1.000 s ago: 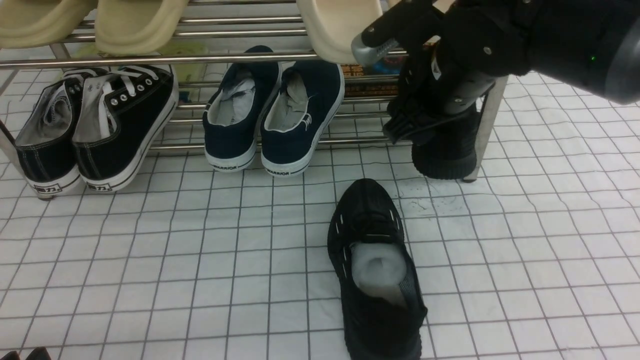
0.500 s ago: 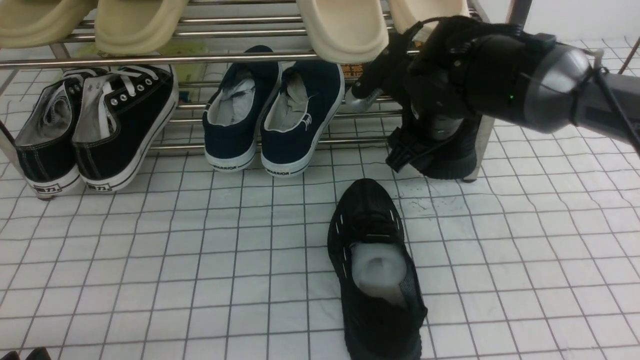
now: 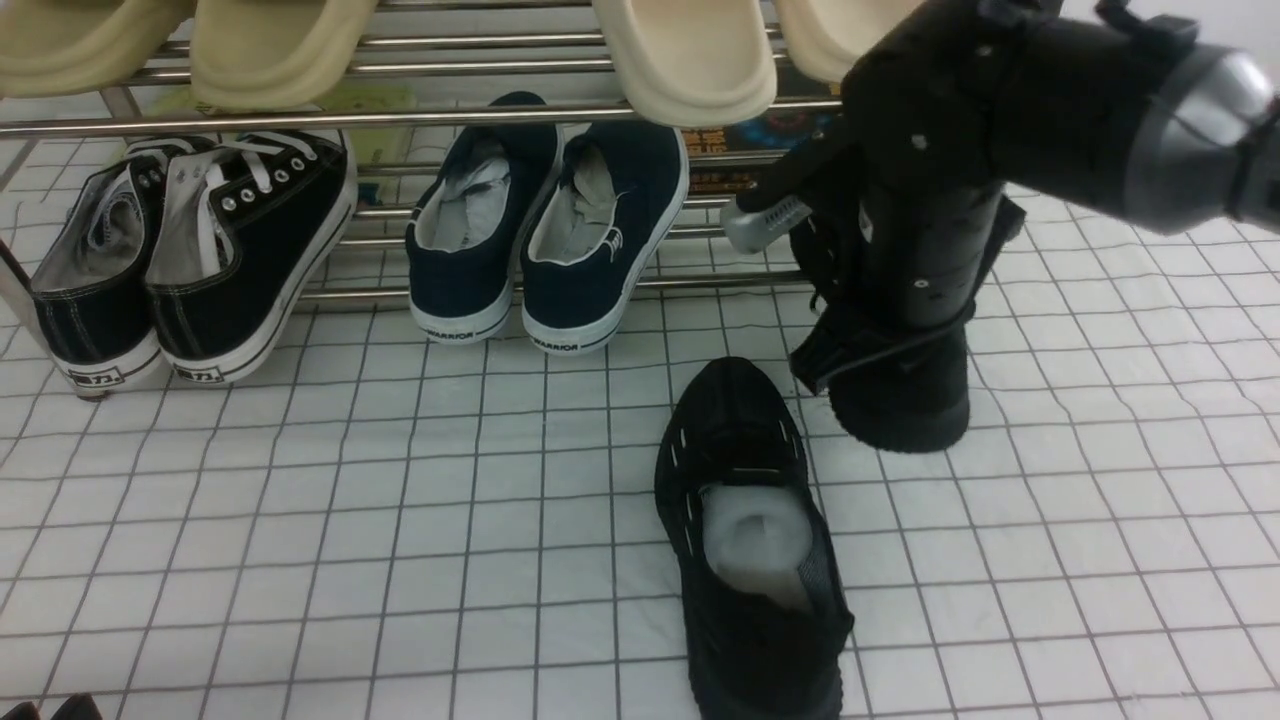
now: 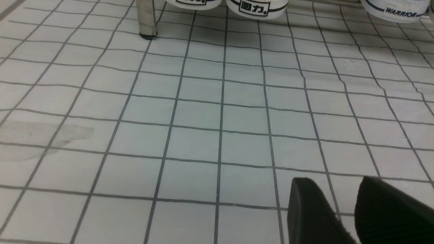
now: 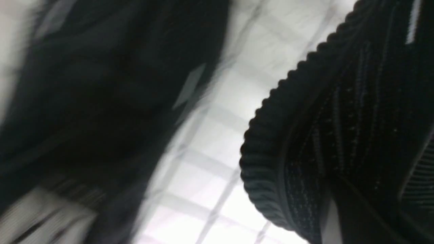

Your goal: Take the shoes off the shelf with your hand from the white checkered tablecloth.

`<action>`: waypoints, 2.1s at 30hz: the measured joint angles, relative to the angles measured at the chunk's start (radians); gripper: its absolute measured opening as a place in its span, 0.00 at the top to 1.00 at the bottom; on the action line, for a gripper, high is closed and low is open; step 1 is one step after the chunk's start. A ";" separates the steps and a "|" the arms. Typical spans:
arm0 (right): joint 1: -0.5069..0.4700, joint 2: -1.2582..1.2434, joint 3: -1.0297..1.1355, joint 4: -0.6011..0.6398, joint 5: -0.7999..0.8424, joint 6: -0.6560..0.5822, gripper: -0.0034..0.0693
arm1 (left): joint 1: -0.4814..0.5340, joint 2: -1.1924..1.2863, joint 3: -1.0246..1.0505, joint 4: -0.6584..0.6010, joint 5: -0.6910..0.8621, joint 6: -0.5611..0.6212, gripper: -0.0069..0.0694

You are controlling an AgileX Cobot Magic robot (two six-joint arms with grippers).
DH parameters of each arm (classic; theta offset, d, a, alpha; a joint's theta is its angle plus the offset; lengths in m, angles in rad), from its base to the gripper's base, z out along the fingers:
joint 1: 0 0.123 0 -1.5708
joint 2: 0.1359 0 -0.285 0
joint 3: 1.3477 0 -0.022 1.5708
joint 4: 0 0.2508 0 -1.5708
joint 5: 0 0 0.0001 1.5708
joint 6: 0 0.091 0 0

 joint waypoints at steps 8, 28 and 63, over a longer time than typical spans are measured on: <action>0.014 -0.087 0.128 0.186 0.016 -0.053 0.94 | 0.000 0.000 0.000 0.000 0.000 0.000 0.60; 0.015 -0.090 0.360 0.279 -0.006 -0.068 0.92 | 0.000 0.000 0.000 0.000 0.000 0.000 0.60; 0.015 -1.337 0.846 0.292 -0.229 -0.075 0.97 | 0.000 0.000 0.000 0.000 0.000 0.000 0.60</action>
